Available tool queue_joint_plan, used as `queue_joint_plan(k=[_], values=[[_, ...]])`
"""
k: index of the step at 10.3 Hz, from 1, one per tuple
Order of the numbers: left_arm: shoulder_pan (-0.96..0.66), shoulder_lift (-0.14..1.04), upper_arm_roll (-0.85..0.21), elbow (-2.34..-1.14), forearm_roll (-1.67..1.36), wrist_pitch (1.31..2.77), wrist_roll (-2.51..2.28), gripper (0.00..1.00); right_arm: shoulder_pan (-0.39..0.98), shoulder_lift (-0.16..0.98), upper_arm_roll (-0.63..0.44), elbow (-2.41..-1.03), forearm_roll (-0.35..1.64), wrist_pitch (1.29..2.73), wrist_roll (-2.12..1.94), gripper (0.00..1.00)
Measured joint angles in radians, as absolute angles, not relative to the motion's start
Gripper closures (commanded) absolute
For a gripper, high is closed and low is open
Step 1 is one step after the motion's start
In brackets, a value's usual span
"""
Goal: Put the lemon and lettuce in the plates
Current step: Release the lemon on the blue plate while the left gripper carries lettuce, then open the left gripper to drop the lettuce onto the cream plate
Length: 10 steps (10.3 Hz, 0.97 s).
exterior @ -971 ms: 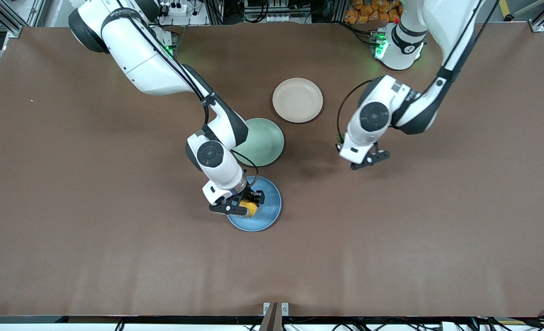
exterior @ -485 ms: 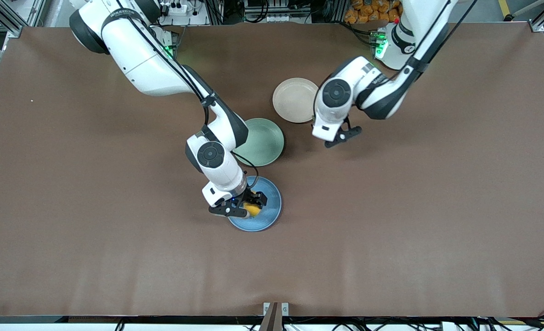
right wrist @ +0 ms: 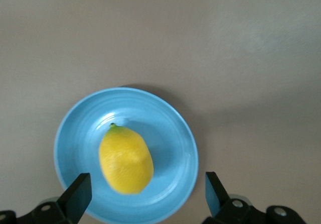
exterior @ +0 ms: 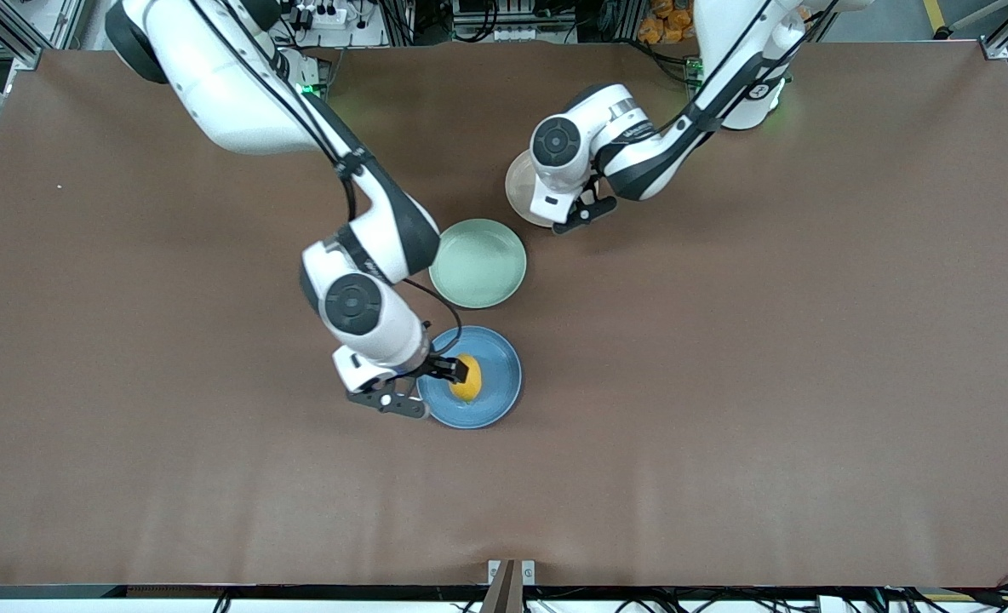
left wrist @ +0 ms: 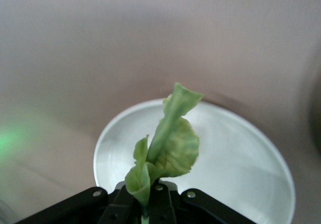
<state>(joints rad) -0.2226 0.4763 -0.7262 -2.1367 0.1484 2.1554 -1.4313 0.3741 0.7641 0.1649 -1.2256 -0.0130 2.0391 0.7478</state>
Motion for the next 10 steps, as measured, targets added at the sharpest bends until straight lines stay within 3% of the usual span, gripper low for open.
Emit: queue_joint_plan(k=[3, 5, 8, 10], values=[[-0.281, 0.503, -0.727, -2.134, 0.132, 2.156, -1.47, 0.0, 0.238, 0.602, 0.164, -1.252, 0.057, 1.855, 0.534, 0.0], [-0.299, 0.502, -0.727, -2.11, 0.132, 2.158, -1.534, 0.0, 0.186, 0.49, 0.134, -1.346, 0.062, 1.785, 0.42, 0.0], [-0.286, 0.491, -0.71, -1.985, 0.156, 2.139, -1.544, 0.0, 0.184, 0.393, 0.036, -1.519, 0.062, 1.811, 0.242, 0.0], [-0.239, 0.469, -0.66, -1.858, 0.224, 2.097, -1.545, 0.0, 0.17, 0.34, -0.016, -1.64, 0.062, 1.918, 0.125, 0.0]])
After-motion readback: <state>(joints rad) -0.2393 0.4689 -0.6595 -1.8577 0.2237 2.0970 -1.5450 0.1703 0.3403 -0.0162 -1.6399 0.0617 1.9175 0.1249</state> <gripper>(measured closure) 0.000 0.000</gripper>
